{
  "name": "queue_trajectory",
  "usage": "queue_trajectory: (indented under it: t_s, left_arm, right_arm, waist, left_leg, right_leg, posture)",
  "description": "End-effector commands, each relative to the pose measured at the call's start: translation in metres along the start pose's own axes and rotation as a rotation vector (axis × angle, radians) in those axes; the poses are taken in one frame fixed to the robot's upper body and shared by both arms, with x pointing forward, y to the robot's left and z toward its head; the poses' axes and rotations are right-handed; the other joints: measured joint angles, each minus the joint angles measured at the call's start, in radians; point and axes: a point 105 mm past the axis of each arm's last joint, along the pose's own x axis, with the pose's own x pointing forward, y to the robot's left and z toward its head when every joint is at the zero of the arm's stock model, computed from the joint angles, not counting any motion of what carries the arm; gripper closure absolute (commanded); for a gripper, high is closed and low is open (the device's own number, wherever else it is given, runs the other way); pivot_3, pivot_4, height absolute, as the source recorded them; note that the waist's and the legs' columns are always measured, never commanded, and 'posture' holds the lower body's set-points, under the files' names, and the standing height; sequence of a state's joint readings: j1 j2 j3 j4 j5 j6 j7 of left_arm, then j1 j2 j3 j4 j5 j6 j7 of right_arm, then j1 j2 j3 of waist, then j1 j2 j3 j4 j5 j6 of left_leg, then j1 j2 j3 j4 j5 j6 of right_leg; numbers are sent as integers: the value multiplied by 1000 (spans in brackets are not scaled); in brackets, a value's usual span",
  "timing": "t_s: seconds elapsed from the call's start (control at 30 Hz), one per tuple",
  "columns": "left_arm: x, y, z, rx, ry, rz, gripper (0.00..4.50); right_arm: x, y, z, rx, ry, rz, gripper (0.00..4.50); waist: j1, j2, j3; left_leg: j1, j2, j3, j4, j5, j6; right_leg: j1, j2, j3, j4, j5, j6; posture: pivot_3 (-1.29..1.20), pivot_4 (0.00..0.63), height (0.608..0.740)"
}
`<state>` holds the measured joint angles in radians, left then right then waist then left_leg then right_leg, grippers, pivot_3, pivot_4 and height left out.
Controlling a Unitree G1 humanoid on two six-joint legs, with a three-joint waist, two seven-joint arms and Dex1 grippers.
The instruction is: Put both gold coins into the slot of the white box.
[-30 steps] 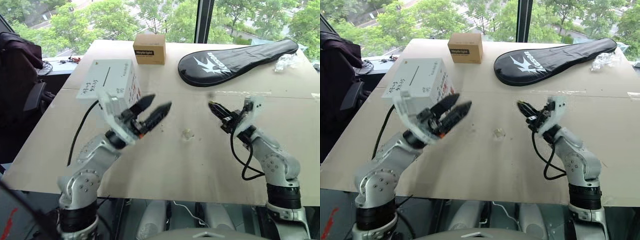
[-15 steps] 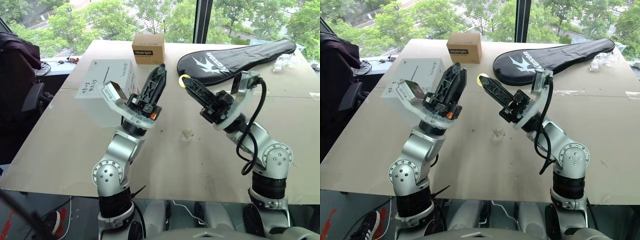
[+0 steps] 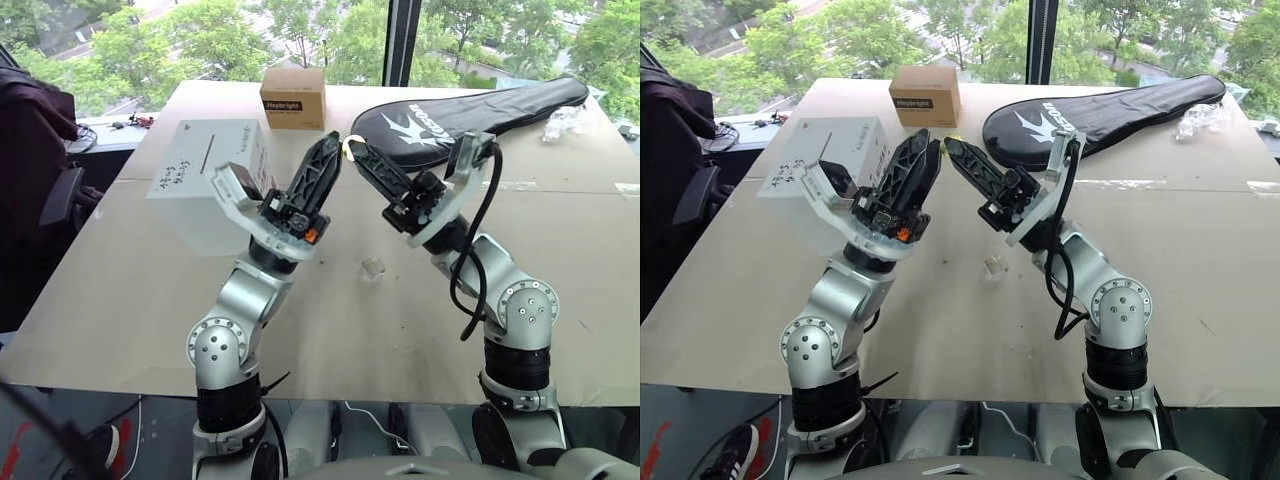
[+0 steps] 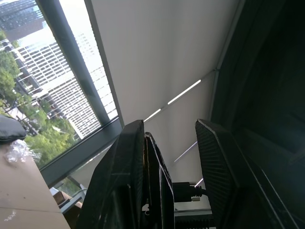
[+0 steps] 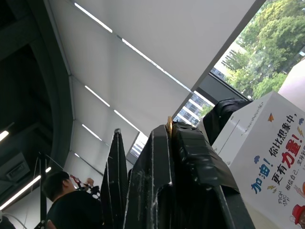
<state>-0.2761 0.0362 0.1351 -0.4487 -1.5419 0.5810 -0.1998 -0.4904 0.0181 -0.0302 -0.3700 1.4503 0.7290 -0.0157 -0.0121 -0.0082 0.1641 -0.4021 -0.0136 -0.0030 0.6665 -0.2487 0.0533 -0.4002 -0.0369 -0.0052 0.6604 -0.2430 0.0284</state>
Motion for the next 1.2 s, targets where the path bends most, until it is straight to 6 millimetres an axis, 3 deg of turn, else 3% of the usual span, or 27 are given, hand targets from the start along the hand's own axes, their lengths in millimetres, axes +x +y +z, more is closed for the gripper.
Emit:
queue_trajectory:
  t_s: [0.03,0.27,0.3,0.4,0.43,0.93,1.03,1.2]
  left_arm:
    - [1,-5,-1,4,2,-33,2785]
    - [-1,-6,-3,0,6,-38,2785]
    - [-1,-6,-4,0,7,-39,3310]
    - [-2,-6,-5,0,17,-41,4327]
    - [-3,-6,-6,1,23,-39,4424]
    - [-4,0,-13,14,66,-15,4424]
    - [-5,0,-13,14,66,-13,4500]
    - [-5,3,-9,17,50,3,4500]
  right_arm:
    - [4,11,1,-2,-10,50,4500]
    - [5,16,-3,-1,14,76,4500]
    - [5,16,-3,-1,15,77,4500]
    - [5,16,-4,-1,21,77,4500]
    - [5,16,-4,-2,22,77,4500]
    - [5,21,-11,-98,79,101,4500]
    - [5,21,-12,-114,82,105,3548]
    - [6,16,-8,-130,58,77,1020]
  waist:
    - [0,0,0]
    - [0,0,0]
    - [0,0,0]
    - [0,0,0]
    - [0,0,1]
    - [0,0,1]
    - [0,0,1]
    - [0,0,1]
  left_leg:
    - [0,0,0,0,0,0]
    - [-1,0,0,0,0,0]
    - [-1,0,0,0,0,0]
    - [-1,0,0,0,0,0]
    - [-1,0,0,0,0,0]
    - [-13,1,-1,1,0,0]
    - [-13,1,-1,1,0,0]
    - [-13,1,-1,1,0,0]
  right_leg:
    - [0,0,0,0,0,0]
    - [0,-1,0,-1,0,0]
    - [0,-1,0,-1,0,0]
    - [0,-2,0,-1,0,0]
    - [0,-2,0,-1,0,0]
    - [-11,-3,-1,-2,0,0]
    - [-11,-3,-1,-2,0,0]
    - [-11,-3,-1,-2,0,0]
  posture:
    - [0,150,740]
    - [0,150,740]
    - [0,150,740]
    - [0,150,740]
    - [0,150,740]
    - [0,150,740]
    - [0,150,740]
    - [0,150,740]
